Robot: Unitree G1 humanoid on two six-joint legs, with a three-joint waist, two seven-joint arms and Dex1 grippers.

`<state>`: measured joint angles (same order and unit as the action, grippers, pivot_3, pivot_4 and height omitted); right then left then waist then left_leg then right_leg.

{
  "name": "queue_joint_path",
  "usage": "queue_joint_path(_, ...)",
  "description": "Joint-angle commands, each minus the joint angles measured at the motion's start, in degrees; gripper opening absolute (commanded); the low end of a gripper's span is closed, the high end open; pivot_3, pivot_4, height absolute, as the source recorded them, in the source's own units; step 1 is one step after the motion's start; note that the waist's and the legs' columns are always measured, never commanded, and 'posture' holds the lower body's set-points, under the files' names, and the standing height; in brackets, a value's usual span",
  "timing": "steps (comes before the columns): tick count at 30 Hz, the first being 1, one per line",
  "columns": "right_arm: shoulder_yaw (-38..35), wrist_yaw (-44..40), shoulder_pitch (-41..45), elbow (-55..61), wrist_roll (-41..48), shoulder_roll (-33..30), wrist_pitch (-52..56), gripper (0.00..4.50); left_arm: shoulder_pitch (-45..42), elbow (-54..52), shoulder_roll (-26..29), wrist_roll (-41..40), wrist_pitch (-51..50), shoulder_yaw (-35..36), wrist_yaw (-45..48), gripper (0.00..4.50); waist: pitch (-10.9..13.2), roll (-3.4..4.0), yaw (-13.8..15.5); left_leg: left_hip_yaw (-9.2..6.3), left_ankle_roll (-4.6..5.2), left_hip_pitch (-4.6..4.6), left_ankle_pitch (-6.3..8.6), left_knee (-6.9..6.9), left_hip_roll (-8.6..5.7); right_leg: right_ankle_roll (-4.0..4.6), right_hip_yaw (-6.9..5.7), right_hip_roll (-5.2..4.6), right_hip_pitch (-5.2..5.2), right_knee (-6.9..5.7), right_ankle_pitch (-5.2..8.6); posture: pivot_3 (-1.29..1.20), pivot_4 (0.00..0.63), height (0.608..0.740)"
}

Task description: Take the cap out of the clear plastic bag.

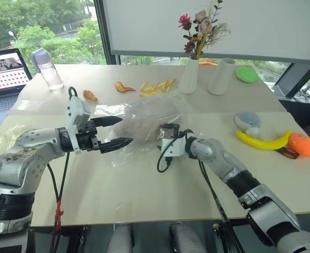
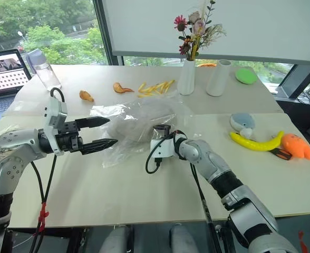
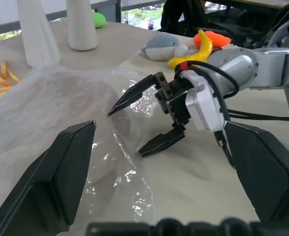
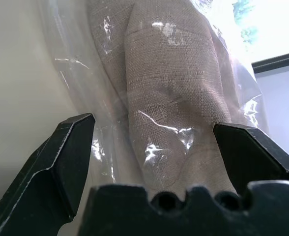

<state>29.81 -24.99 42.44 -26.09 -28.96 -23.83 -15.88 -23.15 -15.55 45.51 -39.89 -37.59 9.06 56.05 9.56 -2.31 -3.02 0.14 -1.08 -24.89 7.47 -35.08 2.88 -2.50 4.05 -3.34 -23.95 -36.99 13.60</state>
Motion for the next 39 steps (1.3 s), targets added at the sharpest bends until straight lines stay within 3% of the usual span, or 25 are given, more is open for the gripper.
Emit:
queue_joint_path(1, 2.36, 2.58, 1.34, -9.53, -3.28, 2.69, -1.97, 4.50, 0.00, -2.23, -0.21, -0.75, 0.32, 1.29, -0.81, 4.49, 0.00, 0.00, -0.48, 0.01, 0.00, 0.18, 0.00, 0.02, 0.00, 0.04, 0.01, 0.00, 0.15, 0.00, 0.07, 0.00, 0.150, 0.740)
queue_joint_path(6, 3.70, 6.48, 3.48, -19.24, -5.59, 5.84, -3.48, 4.50, 0.07, -2.42, -0.61, -0.57, 0.36, 0.85, -1.31, 4.49, -0.04, -0.08, -1.56, -0.01, -0.28, 1.36, 0.18, 0.23, 0.02, 0.30, 0.04, 0.00, 1.20, 0.11, 0.26, 0.00, 0.150, 0.740)
queue_joint_path(7, 3.81, 7.00, 3.74, -20.98, -5.77, 6.30, -3.57, 3.99, 0.03, -2.41, -0.64, -0.58, 0.35, 0.86, -1.35, 4.50, -0.05, -0.08, -1.64, -0.03, -0.33, 1.56, 0.21, 0.25, 0.02, 0.31, 0.04, 0.00, 1.37, 0.12, 0.26, 0.00, 0.150, 0.740)
queue_joint_path(10, 3.75, 8.47, 4.12, -24.66, -5.96, 7.60, -3.49, 3.19, 0.19, -2.48, -0.55, -0.61, 0.32, 1.03, -1.43, 4.50, -0.08, -0.12, -2.01, -0.09, -0.45, 1.91, 0.28, 0.27, 0.02, 0.35, 0.03, -0.01, 1.68, 0.14, 0.29, 0.00, 0.150, 0.740)
queue_joint_path(12, 3.86, 9.39, 4.15, -26.00, -6.08, 8.17, -3.40, 2.35, 0.39, -2.64, -0.48, -0.74, 0.22, 1.19, -1.54, 4.50, -0.11, -0.15, -2.22, -0.11, -0.46, 1.94, 0.29, 0.27, 0.01, 0.35, 0.03, -0.03, 1.70, 0.16, 0.29, 0.00, 0.150, 0.740)
queue_joint_path(19, 3.82, 11.47, 4.23, -27.46, -6.11, 8.98, -3.08, 0.18, 1.23, -1.97, 0.20, 0.75, -0.07, 1.00, -2.74, 4.50, -0.20, -0.24, -2.39, -0.16, -0.47, 1.95, 0.30, 0.28, -0.01, 0.36, -0.01, -0.09, 1.61, 0.25, 0.29, 0.00, 0.150, 0.740)
queue_joint_path(20, 3.71, 11.67, 4.28, -27.54, -6.11, 8.97, -3.09, 0.06, 1.54, -1.57, 0.41, 1.22, -0.01, 1.05, -2.96, 4.50, -0.28, -0.34, -2.41, -0.17, -0.47, 1.95, 0.30, 0.29, 0.00, 0.36, -0.01, -0.09, 1.61, 0.26, 0.29, 0.00, 0.150, 0.740)
queue_joint_path(26, 2.75, 12.98, 4.15, -25.37, -6.04, 6.99, -4.33, 0.06, 5.60, 1.39, 1.75, 5.14, 1.74, 2.19, -4.16, 4.50, -0.34, -0.42, -2.40, -0.20, -0.51, 1.96, 0.32, 0.38, 0.01, 0.38, 0.00, -0.13, 1.50, 0.33, 0.30, 0.00, 0.150, 0.740)
queue_joint_path(32, 2.55, -7.10, -4.84, -5.40, 4.64, -1.37, -14.19, 0.06, 7.89, 2.12, 2.19, 4.57, 1.95, 5.37, -3.23, 4.50, -0.32, -0.38, -0.37, -0.17, -0.54, 1.11, 0.34, 0.40, -0.01, 0.40, -0.06, -0.27, 0.81, 0.55, 0.30, 0.00, 0.150, 0.740)
queue_joint_path(36, 1.67, -12.53, -8.75, 4.44, 6.46, -7.16, -16.11, 0.06, 8.08, 2.19, 2.09, 4.67, 1.91, 5.87, -2.86, 4.50, -0.35, -0.42, 0.29, 0.02, -0.25, 0.51, 0.18, 0.76, 0.01, 0.48, -0.06, -0.26, 0.63, 0.93, 0.29, 0.00, 0.150, 0.740)
queue_joint_path(39, 0.75, -14.18, -8.77, 4.89, 4.70, -13.02, -20.55, 0.06, 8.12, 2.09, 1.75, 4.47, 1.77, 5.91, -2.80, 4.50, -0.35, -0.40, 0.58, 0.01, -0.32, 0.34, 0.48, 0.84, 0.05, 0.22, -0.06, -0.12, 0.43, 0.83, 0.33, 0.00, 0.150, 0.740)
